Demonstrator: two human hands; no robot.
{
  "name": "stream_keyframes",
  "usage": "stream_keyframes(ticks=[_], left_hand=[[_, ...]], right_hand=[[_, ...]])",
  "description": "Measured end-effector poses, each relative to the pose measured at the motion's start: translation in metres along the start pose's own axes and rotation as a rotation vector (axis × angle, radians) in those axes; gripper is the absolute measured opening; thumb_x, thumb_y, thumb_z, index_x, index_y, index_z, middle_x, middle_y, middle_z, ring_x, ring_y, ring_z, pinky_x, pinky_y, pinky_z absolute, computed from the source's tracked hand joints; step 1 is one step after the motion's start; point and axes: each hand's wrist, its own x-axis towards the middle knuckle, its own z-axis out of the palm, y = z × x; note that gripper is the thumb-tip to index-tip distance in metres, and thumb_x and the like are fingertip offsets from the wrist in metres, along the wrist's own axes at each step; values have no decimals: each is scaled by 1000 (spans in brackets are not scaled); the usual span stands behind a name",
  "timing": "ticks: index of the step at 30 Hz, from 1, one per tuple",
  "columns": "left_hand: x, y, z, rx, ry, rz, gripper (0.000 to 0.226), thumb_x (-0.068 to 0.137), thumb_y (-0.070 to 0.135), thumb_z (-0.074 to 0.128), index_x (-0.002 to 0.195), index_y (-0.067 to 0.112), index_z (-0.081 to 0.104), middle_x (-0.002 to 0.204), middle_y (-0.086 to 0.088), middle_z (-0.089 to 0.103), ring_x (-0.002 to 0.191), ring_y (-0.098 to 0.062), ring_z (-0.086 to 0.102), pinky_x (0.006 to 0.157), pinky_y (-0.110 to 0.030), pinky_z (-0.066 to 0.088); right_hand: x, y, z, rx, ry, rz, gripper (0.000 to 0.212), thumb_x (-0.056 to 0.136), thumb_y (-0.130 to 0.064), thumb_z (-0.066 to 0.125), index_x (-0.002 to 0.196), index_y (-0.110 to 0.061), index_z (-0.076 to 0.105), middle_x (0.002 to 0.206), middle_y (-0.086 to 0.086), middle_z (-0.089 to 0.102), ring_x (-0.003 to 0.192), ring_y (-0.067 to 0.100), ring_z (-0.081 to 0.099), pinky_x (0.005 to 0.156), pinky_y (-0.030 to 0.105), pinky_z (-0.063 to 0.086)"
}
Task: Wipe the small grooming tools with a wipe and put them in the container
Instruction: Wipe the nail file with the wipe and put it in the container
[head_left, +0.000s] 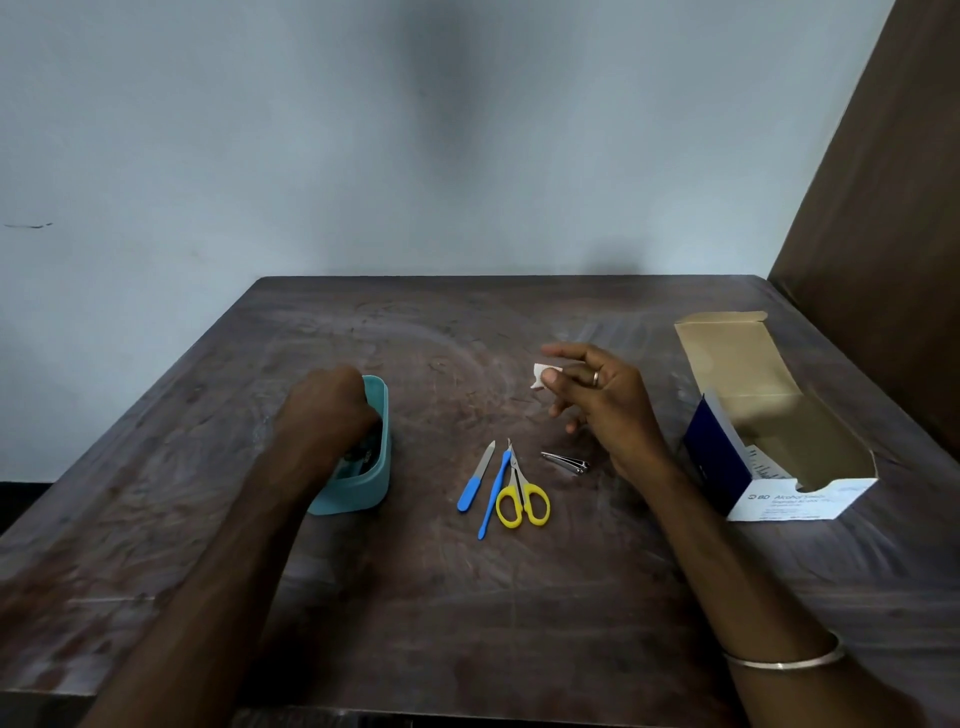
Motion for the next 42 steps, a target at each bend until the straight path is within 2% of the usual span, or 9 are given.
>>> stream_keyframes(ticks=[6, 11, 14, 18, 22, 25, 31, 36, 42], left_hand=[[-13, 9, -10, 82, 313, 92, 14, 83, 11, 61, 80, 6, 74, 74, -14, 69, 65, -30, 63, 62, -35, 50], [-36, 35, -16, 79, 396, 158, 15, 89, 20, 63, 84, 12, 74, 83, -10, 72, 68, -25, 61, 62, -30, 39], [-46, 49, -6, 52, 334, 228, 15, 91, 21, 62, 86, 13, 74, 83, -7, 73, 68, -17, 60, 65, -31, 46], [-52, 60, 19, 93, 158, 264, 12, 88, 22, 65, 90, 13, 73, 88, -8, 72, 80, -25, 67, 71, -35, 56], [-59, 68, 36, 157, -53, 261, 18, 88, 28, 69, 91, 11, 73, 88, -7, 70, 82, -23, 66, 66, -31, 48], [-57, 68, 43, 120, -158, 239, 26, 86, 33, 73, 97, 9, 72, 91, -5, 70, 84, -20, 66, 75, -33, 55], [-54, 71, 40, 111, -190, 217, 19, 88, 22, 71, 102, 9, 73, 96, -8, 71, 88, -21, 66, 79, -33, 56], [-52, 77, 34, 114, -171, 211, 18, 87, 23, 70, 97, 7, 72, 88, -8, 67, 85, -21, 64, 75, -31, 52], [-32, 77, 35, -356, -129, 193, 10, 87, 21, 71, 82, 14, 70, 84, -8, 72, 78, -20, 71, 79, -39, 60]], right_hand=[[0, 0, 3, -40, 43, 7, 4, 85, -14, 76, 88, -17, 75, 86, 2, 77, 70, 14, 71, 47, 28, 47], [1, 0, 1, -57, 102, -50, 2, 86, -12, 74, 88, -10, 73, 72, 3, 73, 53, 13, 63, 43, 25, 44], [1, -1, 1, -38, 107, -37, 6, 90, -14, 71, 92, -9, 71, 76, 6, 75, 46, 16, 59, 41, 23, 41], [0, -4, 1, -11, 101, -14, 7, 92, -17, 69, 94, -10, 69, 66, 8, 71, 40, 11, 54, 39, 20, 41], [1, 0, 0, -52, 98, -10, 9, 91, -23, 71, 94, -14, 70, 76, 3, 72, 50, 15, 61, 40, 22, 43], [2, 3, -1, -75, 101, -3, 7, 90, -20, 72, 93, -14, 70, 85, 1, 73, 58, 18, 68, 40, 23, 44], [4, 3, -1, 29, 42, -7, 15, 87, 0, 70, 93, -14, 70, 84, 12, 74, 70, 21, 75, 45, 27, 53], [3, 3, -1, 41, 27, -15, 14, 87, -2, 71, 90, -15, 73, 80, 9, 75, 70, 22, 75, 51, 28, 57], [3, 1, -2, 82, 42, 53, 6, 90, -7, 69, 91, -12, 73, 72, 4, 71, 57, 16, 61, 46, 27, 50]])
